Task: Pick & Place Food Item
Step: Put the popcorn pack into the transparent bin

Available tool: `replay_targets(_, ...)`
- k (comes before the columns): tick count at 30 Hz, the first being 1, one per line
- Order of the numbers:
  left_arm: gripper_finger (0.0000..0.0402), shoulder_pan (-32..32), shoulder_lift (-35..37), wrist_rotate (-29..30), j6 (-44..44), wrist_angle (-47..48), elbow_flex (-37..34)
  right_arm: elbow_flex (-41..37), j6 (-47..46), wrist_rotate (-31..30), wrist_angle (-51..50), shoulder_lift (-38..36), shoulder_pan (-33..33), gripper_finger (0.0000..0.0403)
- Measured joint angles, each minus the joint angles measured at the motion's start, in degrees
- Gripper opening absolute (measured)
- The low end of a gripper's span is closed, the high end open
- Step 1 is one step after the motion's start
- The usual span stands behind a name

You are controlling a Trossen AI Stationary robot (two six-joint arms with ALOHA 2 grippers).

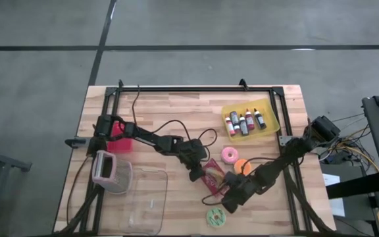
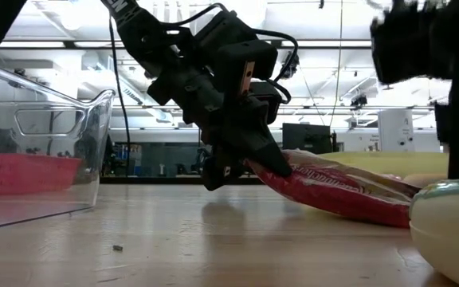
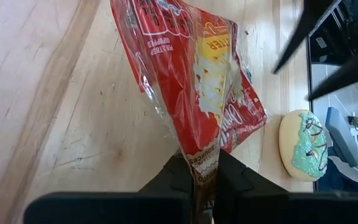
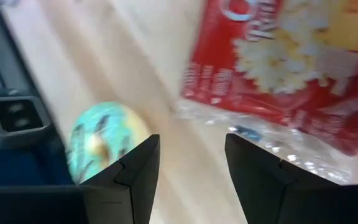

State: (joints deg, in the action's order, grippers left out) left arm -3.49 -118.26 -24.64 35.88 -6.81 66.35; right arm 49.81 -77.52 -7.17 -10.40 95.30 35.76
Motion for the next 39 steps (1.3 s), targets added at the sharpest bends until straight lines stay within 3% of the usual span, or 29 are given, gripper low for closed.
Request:
replay_targets(9, 0.0031, 0.0, 0.0, 0.2, 0.0, 0.0, 0.0, 1.5, 1.2, -0.3, -0.3, -6.4, 2.5, 0.0178)
replay_targets(13, 0.0031, 0.5, 0.1, -0.1, -0.1, 0.4, 0.0, 1.4, 0.6, -2.3, -5.0, -9.6, 4.5, 0.0178)
replay_targets(24, 0.0032, 2.2, 0.3, -1.5, -0.1, 0.5, 0.0, 1.0, -15.9, -17.1, -27.3, -17.4, 13.4, 0.0178)
replay_targets(34, 0.0032, 2.5, 0.5, -4.9, 0.0, 0.4, 0.0, -2.1, -28.2, -18.6, -33.7, -19.3, 18.2, 0.0178)
replay_targets(39, 0.0032, 2.4, 0.6, -5.2, 0.0, 0.3, 0.0, -4.3, -29.0, -18.8, -35.7, -19.4, 18.7, 0.0178)
